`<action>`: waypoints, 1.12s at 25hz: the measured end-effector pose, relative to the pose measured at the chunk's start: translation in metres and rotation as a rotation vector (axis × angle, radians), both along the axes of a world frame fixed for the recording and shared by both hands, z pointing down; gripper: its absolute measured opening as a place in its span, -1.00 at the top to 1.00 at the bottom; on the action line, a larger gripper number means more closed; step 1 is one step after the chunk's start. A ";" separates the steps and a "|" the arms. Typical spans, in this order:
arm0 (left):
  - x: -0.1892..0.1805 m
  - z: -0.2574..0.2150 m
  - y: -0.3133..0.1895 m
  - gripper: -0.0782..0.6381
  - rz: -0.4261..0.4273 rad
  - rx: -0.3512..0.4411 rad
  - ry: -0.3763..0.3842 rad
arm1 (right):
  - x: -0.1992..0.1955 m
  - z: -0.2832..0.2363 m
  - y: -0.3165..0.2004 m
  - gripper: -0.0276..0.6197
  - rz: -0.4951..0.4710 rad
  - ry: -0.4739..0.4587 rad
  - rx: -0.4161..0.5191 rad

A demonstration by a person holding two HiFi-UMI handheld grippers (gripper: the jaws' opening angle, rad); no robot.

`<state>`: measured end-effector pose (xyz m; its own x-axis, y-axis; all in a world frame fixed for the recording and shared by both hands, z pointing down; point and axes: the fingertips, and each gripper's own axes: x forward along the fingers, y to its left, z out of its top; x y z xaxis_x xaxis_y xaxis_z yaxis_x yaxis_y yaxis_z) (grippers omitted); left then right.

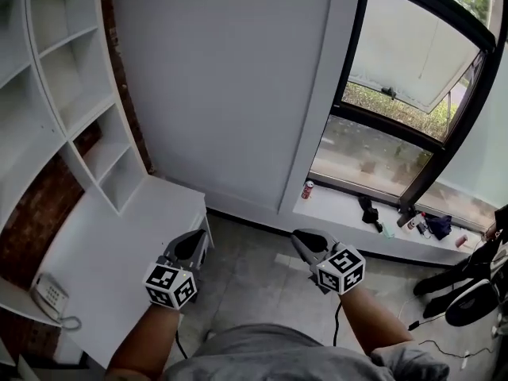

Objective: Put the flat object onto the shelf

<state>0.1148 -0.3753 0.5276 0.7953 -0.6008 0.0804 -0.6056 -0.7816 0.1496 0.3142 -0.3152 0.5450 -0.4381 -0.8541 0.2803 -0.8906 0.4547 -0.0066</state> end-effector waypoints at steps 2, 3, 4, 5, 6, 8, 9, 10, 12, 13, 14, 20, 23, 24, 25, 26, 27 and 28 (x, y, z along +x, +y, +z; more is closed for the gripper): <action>0.002 0.014 0.006 0.79 -0.016 -0.028 0.003 | 0.003 0.009 0.003 0.88 -0.011 -0.020 -0.011; 0.003 0.021 0.009 0.79 -0.021 -0.037 0.001 | 0.004 0.013 0.003 0.89 -0.021 -0.027 -0.018; 0.004 0.026 0.012 0.79 -0.025 -0.044 -0.002 | 0.003 0.017 0.004 0.89 -0.031 -0.033 -0.025; 0.004 0.032 0.015 0.79 -0.030 -0.050 -0.005 | 0.003 0.021 0.004 0.89 -0.041 -0.039 -0.030; 0.003 0.037 0.017 0.79 -0.037 -0.056 -0.008 | 0.003 0.025 0.003 0.89 -0.049 -0.046 -0.036; 0.002 0.044 0.019 0.79 -0.051 -0.070 -0.011 | 0.003 0.030 0.001 0.89 -0.059 -0.059 -0.047; 0.001 0.046 0.020 0.79 -0.056 -0.076 -0.011 | 0.003 0.031 0.000 0.89 -0.063 -0.062 -0.051; 0.000 0.048 0.021 0.79 -0.059 -0.082 -0.013 | 0.002 0.032 0.000 0.89 -0.066 -0.066 -0.053; -0.003 0.050 0.023 0.79 -0.063 -0.087 -0.017 | 0.001 0.033 -0.001 0.89 -0.071 -0.078 -0.056; -0.004 0.051 0.023 0.79 -0.064 -0.086 -0.019 | 0.000 0.034 -0.002 0.89 -0.072 -0.086 -0.057; -0.007 0.050 0.023 0.79 -0.065 -0.085 -0.021 | -0.002 0.034 -0.003 0.89 -0.073 -0.092 -0.059; -0.019 0.044 0.018 0.79 -0.081 -0.079 -0.014 | -0.014 0.032 -0.012 0.89 -0.089 -0.103 -0.055; -0.019 0.044 0.017 0.79 -0.082 -0.080 -0.012 | -0.017 0.033 -0.014 0.89 -0.092 -0.109 -0.055; -0.020 0.044 0.017 0.79 -0.082 -0.078 -0.012 | -0.018 0.034 -0.015 0.89 -0.092 -0.109 -0.055; -0.021 0.044 0.016 0.79 -0.082 -0.077 -0.012 | -0.019 0.034 -0.015 0.89 -0.093 -0.109 -0.055; -0.022 0.044 0.016 0.79 -0.083 -0.076 -0.011 | -0.019 0.034 -0.016 0.89 -0.093 -0.109 -0.055; -0.023 0.043 0.015 0.79 -0.084 -0.076 -0.010 | -0.020 0.034 -0.016 0.89 -0.092 -0.111 -0.055; -0.024 0.043 0.014 0.79 -0.084 -0.075 -0.009 | -0.021 0.034 -0.017 0.89 -0.092 -0.113 -0.054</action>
<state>0.0906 -0.3608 0.5707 0.7413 -0.6574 0.1351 -0.6702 -0.7147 0.2000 0.2937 -0.3318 0.5793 -0.5450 -0.7938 0.2698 -0.8375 0.5305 -0.1309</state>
